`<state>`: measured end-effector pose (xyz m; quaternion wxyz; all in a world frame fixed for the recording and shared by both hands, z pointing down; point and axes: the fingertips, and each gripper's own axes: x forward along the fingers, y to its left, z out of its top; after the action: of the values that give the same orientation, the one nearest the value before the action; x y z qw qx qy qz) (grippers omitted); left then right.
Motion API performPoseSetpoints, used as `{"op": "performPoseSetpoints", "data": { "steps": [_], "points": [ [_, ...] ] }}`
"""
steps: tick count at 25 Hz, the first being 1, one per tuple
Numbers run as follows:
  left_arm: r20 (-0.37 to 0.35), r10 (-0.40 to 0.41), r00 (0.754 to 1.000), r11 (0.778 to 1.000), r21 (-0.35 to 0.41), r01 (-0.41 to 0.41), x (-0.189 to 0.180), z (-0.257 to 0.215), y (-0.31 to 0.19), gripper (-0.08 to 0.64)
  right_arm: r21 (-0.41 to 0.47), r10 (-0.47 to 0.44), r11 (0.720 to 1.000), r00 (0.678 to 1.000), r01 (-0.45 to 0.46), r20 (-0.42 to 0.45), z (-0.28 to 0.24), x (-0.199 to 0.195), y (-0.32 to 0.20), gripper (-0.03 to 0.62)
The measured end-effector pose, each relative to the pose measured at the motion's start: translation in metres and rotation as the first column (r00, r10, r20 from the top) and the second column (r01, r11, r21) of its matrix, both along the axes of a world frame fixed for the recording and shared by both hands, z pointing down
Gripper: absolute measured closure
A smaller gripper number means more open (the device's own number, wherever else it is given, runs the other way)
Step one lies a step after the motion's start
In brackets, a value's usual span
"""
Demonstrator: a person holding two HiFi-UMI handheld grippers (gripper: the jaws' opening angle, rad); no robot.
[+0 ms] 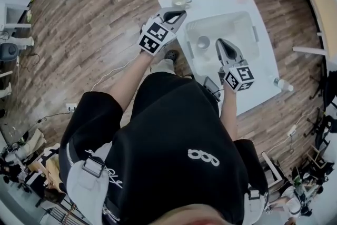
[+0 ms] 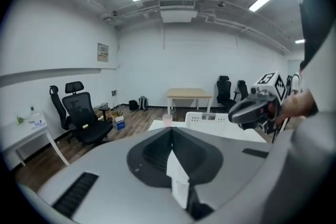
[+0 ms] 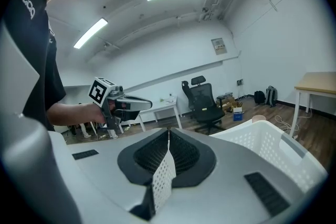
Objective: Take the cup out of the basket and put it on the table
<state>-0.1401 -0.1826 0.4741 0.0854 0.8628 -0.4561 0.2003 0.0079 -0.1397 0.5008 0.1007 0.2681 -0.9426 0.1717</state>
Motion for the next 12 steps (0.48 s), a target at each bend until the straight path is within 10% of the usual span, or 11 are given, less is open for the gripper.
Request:
{"op": "performPoseSetpoints", "data": {
  "steps": [5,12],
  "points": [
    [-0.208,0.018,0.978,0.999,0.039,-0.011,0.026,-0.034,0.026,0.552,0.021,-0.001,1.0,1.0,0.001,0.017,-0.012,0.015,0.01,0.566],
    [-0.294,0.063,0.954,0.996,0.086,-0.039,0.052,-0.049,0.05,0.552,0.033,0.018,0.999,1.0,-0.019,0.011,-0.018,0.039,0.018,0.566]
  ]
}}
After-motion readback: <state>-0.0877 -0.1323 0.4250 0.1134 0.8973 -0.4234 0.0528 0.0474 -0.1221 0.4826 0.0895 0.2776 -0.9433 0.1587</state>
